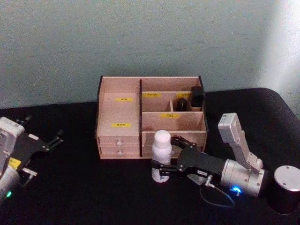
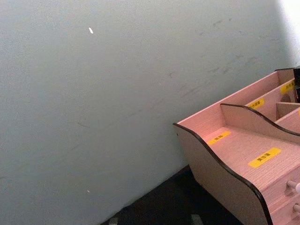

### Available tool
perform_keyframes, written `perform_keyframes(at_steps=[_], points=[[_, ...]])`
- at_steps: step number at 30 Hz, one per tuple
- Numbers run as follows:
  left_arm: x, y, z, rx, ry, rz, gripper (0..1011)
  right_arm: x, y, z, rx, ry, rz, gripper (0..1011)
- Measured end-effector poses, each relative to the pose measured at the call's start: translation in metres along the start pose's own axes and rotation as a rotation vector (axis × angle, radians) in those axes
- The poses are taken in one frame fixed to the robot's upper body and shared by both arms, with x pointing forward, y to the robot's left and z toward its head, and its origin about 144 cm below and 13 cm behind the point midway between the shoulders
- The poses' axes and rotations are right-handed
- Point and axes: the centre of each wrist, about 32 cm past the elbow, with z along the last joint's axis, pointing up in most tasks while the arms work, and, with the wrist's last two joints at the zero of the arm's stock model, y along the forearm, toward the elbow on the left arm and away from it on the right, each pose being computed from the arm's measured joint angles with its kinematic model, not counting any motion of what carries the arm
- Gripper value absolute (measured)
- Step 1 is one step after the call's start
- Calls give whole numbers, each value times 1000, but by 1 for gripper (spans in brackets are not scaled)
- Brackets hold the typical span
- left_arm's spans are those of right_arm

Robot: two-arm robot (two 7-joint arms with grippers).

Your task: Pick up the facial cleanser and watermelon frost from the table and place them into the tiered storage box.

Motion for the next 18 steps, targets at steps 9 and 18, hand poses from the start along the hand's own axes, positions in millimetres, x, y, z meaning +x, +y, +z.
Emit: perform_keyframes(at_steps=[9,18], points=[[0,0,0,0,0,0,1001,1,7,-3,-22,11,3,1002],[0,0,0,0,0,0,1001,1,13,-4,-42,22,-11,1003]])
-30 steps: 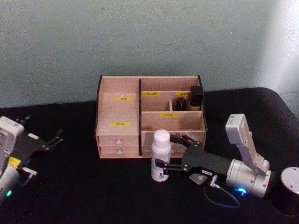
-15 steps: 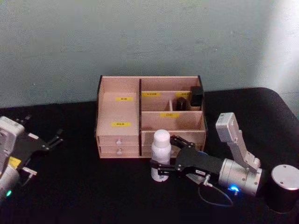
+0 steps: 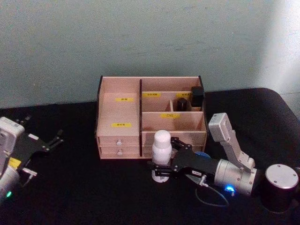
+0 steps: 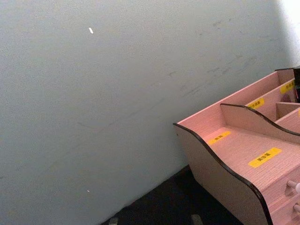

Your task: Pick up the facial cleanser and watermelon frost from the table and place them into the tiered storage box.

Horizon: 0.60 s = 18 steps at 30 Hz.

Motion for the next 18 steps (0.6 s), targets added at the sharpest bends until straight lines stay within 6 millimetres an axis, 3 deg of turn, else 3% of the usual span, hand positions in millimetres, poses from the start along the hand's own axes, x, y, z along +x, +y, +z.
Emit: perform_keyframes(at_steps=[18], points=[[0,0,0,0,0,0,1001,0,-1,0,1,-4,1,985]])
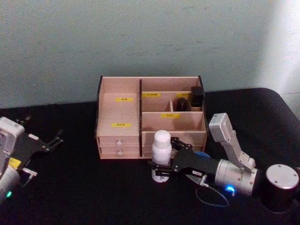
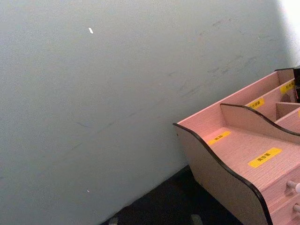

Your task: Pick up the facial cleanser and watermelon frost from the table and place them into the tiered storage box.

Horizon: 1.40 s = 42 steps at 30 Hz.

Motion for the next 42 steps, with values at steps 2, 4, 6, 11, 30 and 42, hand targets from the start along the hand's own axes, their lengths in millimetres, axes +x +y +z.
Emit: perform_keyframes(at_steps=[2,4,6,11,30,42], points=[[0,0,0,0,0,0,1001,0,0,0,0,0,0,964],[0,0,0,0,0,0,1001,0,0,0,1,0,0,913],[0,0,0,0,0,0,1001,0,0,0,1,-1,0,850],[0,0,0,0,0,0,1001,0,0,0,2,-1,0,733],[0,0,0,0,0,0,1001,0,0,0,3,-1,0,594],[0,0,0,0,0,0,1001,3,-14,21,51,8,54,593]])
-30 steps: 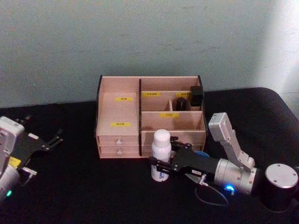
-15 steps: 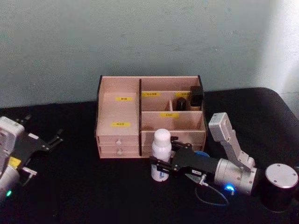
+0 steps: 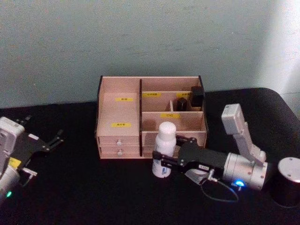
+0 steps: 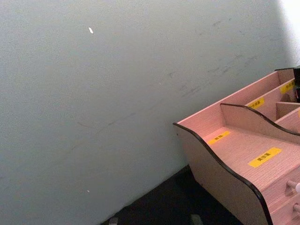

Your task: Pick up the facial cleanser and watermelon frost from the table and place them into the tiered storage box.

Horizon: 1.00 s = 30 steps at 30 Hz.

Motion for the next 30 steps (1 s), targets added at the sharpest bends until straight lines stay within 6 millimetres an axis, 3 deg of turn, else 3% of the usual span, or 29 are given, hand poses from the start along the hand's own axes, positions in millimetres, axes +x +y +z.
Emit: perform_keyframes(at_steps=[8,15,30], points=[[0,0,0,0,0,0,1001,6,-5,29,77,5,-27,594],[0,0,0,0,0,0,1001,21,5,49,128,-14,-107,594],[0,0,0,0,0,0,1001,51,34,62,122,-51,-217,593]])
